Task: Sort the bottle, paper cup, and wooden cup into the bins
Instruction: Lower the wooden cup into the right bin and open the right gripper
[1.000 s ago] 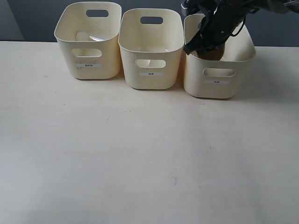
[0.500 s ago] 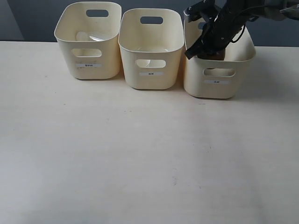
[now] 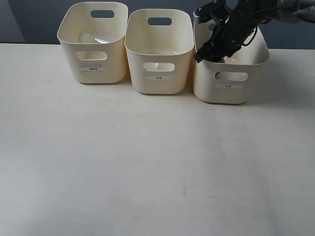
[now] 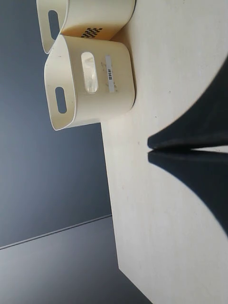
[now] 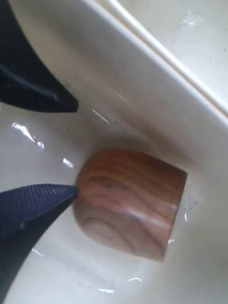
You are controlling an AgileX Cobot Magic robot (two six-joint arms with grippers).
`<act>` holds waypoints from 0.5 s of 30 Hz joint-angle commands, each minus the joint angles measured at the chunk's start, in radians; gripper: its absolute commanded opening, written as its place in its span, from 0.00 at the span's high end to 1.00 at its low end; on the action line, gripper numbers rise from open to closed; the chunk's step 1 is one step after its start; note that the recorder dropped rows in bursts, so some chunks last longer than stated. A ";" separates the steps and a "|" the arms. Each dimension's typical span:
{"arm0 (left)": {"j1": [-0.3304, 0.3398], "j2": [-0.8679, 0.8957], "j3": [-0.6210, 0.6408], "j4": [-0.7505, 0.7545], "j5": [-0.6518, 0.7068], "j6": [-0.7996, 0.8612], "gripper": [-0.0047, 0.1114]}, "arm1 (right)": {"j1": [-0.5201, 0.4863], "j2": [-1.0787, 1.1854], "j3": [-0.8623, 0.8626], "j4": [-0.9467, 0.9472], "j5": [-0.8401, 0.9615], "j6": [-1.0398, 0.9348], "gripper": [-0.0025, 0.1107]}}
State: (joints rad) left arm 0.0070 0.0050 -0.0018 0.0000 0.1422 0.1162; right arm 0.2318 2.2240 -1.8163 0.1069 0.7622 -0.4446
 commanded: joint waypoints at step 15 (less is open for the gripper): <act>0.000 -0.005 0.002 0.000 -0.007 -0.002 0.96 | -0.004 -0.228 -0.001 0.048 0.183 0.003 0.56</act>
State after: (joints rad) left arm 0.0070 0.0050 -0.0018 0.0000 0.1422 0.1162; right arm 0.2318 2.0449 -1.8163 0.1527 0.8782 -0.4426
